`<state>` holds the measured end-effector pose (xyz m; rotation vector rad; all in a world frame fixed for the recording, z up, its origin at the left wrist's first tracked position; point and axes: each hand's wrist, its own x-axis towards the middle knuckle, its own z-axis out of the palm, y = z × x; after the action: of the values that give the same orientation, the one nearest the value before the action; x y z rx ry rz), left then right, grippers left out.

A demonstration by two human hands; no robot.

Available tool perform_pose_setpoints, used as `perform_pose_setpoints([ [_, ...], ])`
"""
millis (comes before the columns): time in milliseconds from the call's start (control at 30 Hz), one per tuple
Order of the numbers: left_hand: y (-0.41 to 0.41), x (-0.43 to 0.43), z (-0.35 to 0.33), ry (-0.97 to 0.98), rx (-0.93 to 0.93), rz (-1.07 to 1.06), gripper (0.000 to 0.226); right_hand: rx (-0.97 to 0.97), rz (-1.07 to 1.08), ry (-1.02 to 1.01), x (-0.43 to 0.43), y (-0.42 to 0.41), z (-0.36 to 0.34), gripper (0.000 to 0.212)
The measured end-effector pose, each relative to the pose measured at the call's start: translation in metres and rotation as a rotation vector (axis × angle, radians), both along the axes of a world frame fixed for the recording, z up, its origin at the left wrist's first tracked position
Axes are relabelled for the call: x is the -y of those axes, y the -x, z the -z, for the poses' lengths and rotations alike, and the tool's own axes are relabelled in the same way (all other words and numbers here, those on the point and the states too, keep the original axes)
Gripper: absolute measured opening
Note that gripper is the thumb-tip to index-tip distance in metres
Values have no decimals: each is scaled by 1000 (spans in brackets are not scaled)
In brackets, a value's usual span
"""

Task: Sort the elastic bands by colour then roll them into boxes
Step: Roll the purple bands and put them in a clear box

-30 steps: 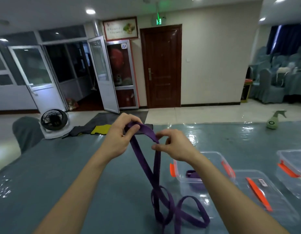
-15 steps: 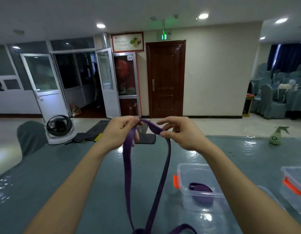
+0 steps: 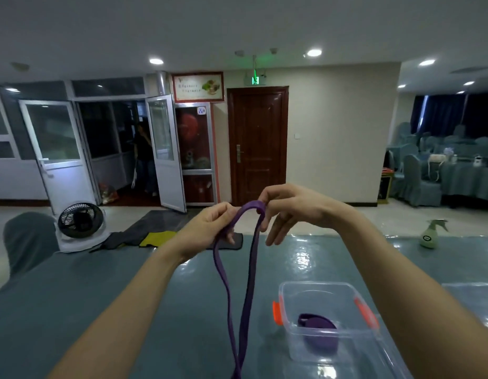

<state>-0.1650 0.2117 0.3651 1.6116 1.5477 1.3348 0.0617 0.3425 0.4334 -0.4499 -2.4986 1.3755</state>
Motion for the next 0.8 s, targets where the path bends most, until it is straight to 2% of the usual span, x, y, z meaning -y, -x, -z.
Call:
perform_pose_setpoints([
  [33,-8,-3,7,-24,-6,-35,35,31,19,-17,-2,-1,-1,25],
  [133,-29,-11,28,-28,-21,-60,31,137,121,-318,-4,-2,-4,30],
  [233,-47,-21,49,17,120,75,32,185,83,-402,-4,-7,-12,16],
  [300,-50,-28,57,17,211,173,33,225,90,-475,-4,-11,-20,25],
  [367,-49,-32,56,-17,200,157,47,217,151,-542,-5,-15,-24,36],
  [433,-48,-36,48,-85,103,47,56,159,189,-541,-8,-18,-24,41],
  [533,-35,-36,33,-124,66,-3,37,57,177,-445,-12,-23,-23,38],
  [667,-16,-22,7,33,162,225,35,-127,116,-168,-15,-22,-27,35],
  [733,-13,-18,-3,84,270,267,42,-133,73,-167,-15,-17,-29,39],
  [800,-12,-18,-13,126,400,240,46,-102,36,-226,-10,-9,-28,56],
])
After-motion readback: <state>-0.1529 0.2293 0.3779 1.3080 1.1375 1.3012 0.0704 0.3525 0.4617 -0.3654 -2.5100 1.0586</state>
